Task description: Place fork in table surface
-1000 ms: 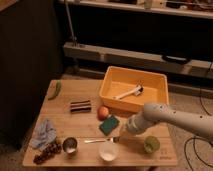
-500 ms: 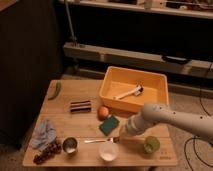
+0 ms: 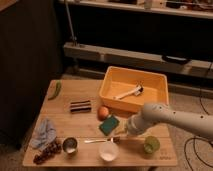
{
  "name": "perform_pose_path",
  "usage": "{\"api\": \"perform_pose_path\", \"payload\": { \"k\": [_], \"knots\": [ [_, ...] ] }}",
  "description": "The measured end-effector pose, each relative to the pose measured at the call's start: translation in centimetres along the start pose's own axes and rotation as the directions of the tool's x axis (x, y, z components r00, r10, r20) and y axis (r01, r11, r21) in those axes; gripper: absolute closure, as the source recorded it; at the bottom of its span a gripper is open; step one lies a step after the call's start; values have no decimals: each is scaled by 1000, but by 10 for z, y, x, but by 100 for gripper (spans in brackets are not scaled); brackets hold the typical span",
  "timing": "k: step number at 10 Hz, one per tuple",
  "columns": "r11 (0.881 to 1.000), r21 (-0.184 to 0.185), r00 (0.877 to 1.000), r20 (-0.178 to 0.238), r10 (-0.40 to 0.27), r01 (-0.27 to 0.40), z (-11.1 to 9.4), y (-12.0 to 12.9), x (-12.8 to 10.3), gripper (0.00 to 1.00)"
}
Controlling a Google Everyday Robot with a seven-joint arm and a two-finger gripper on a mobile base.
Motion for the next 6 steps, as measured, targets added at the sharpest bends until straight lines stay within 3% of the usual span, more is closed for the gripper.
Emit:
{"api": "perform_pose_path", "payload": {
  "k": [3,4,5,6],
  "knots": [
    [1000,3,1000,-12,-9,9,2,3,-2,20],
    [1000,-17,1000,-23,-14,14,3,4,-3,20],
    [997,-75,999,-49,-23,19,6,5,-1,20],
    [995,-96,997,-65,-31,25,8,7,2,20]
  ]
}}
